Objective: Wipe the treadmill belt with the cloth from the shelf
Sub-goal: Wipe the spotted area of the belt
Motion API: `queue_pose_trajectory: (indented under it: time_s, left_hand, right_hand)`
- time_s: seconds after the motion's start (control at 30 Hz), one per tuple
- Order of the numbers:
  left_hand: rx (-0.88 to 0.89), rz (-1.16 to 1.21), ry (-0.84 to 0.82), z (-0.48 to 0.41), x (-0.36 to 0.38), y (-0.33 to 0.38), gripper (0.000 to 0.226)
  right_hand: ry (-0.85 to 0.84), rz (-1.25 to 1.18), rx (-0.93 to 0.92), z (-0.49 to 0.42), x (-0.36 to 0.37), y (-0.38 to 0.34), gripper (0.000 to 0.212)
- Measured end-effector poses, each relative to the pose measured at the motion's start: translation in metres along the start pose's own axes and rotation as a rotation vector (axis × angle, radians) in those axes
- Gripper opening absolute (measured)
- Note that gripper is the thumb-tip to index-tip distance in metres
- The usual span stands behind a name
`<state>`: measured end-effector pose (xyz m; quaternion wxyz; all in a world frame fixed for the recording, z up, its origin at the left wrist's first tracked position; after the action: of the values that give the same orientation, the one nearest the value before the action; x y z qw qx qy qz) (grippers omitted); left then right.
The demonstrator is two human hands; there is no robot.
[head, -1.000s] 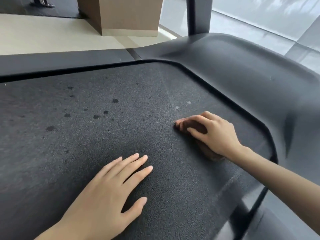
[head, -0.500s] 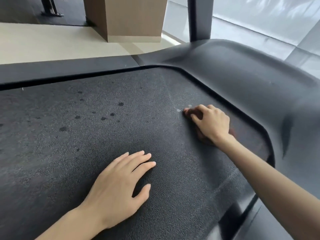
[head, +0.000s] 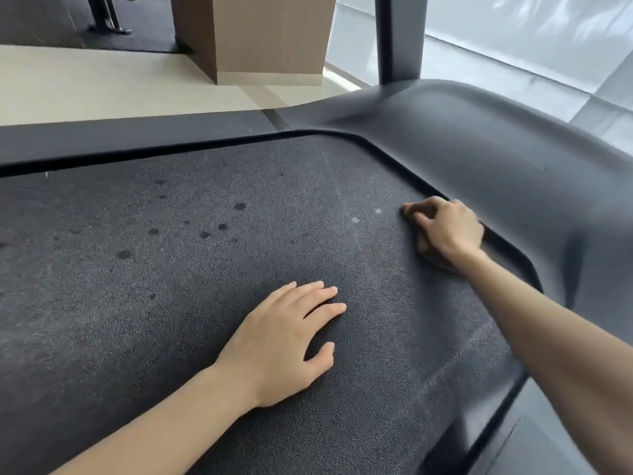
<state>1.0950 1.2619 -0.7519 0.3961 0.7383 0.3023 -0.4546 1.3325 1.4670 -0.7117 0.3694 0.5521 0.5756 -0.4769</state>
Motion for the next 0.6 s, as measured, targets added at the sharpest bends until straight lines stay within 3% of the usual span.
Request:
queue_pose_trajectory:
  time_s: [0.17,0.3,0.37,0.47,0.6]
  left_hand:
    - [0.015,-0.003,0.002,0.000,0.000,0.000,0.050]
    - [0.020,-0.007,0.023,0.001,-0.001,0.000,0.049]
    - [0.017,0.006,0.025,0.001,-0.001,0.000,0.049]
    - [0.007,0.014,0.030,0.000,-0.001,0.000,0.049]
    - [-0.009,0.007,0.007,-0.001,-0.001,-0.002,0.049]
  right_hand:
    - [-0.041,-0.051,-0.311,0.031,0.010,-0.107,0.033]
    - [-0.088,-0.110,-0.572,0.081,0.001,-0.123,0.035]
    - [-0.109,-0.128,-0.535,0.077,-0.001,-0.097,0.034]
    - [-0.064,-0.101,-0.284,0.031,0.005,-0.062,0.035]
    - [-0.029,-0.006,-0.187,0.005,0.015,-0.081,0.037]
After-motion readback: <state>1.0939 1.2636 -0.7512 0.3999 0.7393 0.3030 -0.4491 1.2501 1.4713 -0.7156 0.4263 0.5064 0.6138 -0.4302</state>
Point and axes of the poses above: each hand's wrist, its own z-axis away from the middle knuckle, its own x-axis out of the palm, y = z × x, the point moved 8 cm from there along -z, towards the middle knuckle
